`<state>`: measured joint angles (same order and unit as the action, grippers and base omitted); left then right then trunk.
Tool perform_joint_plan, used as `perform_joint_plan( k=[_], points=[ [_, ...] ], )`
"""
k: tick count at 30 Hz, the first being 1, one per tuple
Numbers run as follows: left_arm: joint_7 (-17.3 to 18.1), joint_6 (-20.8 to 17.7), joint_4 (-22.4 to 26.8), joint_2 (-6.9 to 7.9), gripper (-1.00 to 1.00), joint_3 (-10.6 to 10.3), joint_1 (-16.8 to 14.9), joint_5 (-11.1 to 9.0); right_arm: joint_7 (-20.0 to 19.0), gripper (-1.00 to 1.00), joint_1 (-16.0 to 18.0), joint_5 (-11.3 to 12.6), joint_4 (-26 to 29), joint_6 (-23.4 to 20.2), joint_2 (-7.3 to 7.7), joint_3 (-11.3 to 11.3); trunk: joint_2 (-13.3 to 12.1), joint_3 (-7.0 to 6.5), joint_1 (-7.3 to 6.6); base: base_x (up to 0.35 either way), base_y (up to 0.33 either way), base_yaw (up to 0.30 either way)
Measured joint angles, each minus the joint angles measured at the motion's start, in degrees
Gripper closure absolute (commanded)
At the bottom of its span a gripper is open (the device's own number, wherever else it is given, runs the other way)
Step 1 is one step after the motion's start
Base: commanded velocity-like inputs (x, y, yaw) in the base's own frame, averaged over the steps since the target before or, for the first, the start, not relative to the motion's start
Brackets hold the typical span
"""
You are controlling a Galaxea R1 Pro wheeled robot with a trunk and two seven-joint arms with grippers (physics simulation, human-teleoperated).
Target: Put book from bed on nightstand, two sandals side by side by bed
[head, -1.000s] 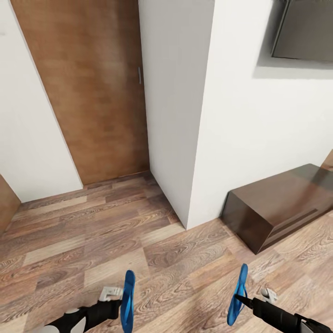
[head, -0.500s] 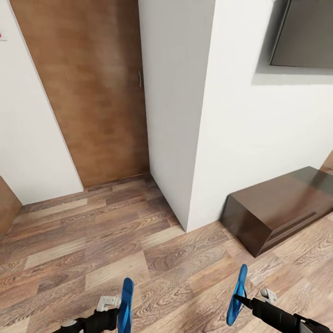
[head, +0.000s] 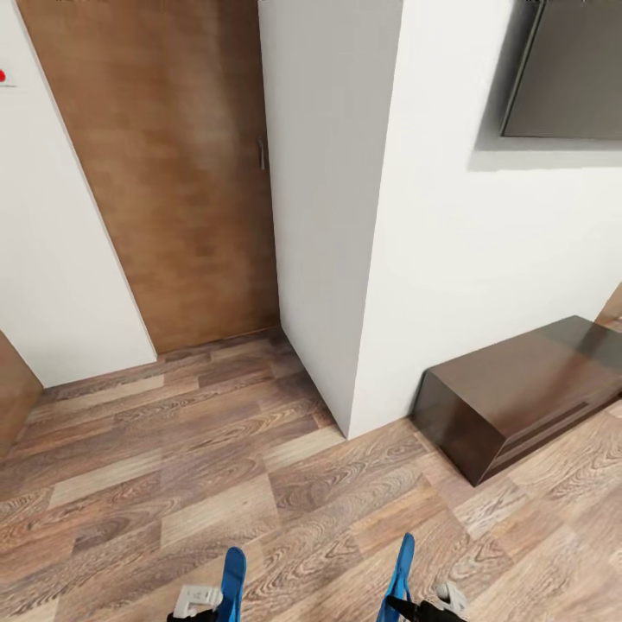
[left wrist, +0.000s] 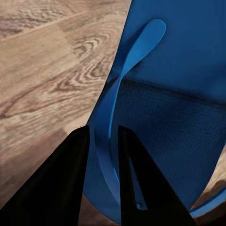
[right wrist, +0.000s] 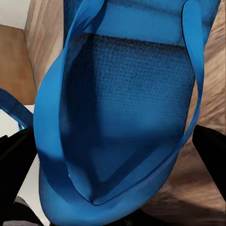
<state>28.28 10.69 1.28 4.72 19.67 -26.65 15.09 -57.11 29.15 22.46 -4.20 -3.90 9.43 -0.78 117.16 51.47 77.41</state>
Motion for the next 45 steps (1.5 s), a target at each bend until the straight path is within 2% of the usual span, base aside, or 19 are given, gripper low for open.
perform_joint_plan(
  k=[6, 19, 30, 45],
  points=[
    [-0.1, 0.3, 0.0, 0.01, 1.0, 0.1, 0.5, 0.0, 0.2, 1.0, -0.6, 0.4, 0.0, 6.7, -0.62, -0.2, -2.4, -1.08, -1.32, 0.0, 0.0, 0.0],
    [-0.1, 0.3, 0.0, -0.07, 1.0, 0.0, 0.6, 0.0, 0.2, 1.0, -0.7, 0.5, 0.0, 7.6, -0.64, -0.2, -7.6, -3.42, -4.17, 0.0, 0.0, 0.0],
    [0.0, 0.3, 0.0, -0.07, 1.0, 0.0, 0.6, -0.1, 0.2, 1.0, -0.7, 0.5, 0.0, 7.6, -0.65, -0.2, -7.6, -3.44, -4.18, 0.0, 0.0, -0.019],
    [0.0, 0.3, 0.0, -0.08, 1.0, 0.0, 0.5, -0.1, 0.3, 1.0, -0.7, 0.5, 0.1, 7.6, -0.64, -0.2, -7.6, -3.53, -4.18, 0.0, 0.0, -0.265]
  ],
)
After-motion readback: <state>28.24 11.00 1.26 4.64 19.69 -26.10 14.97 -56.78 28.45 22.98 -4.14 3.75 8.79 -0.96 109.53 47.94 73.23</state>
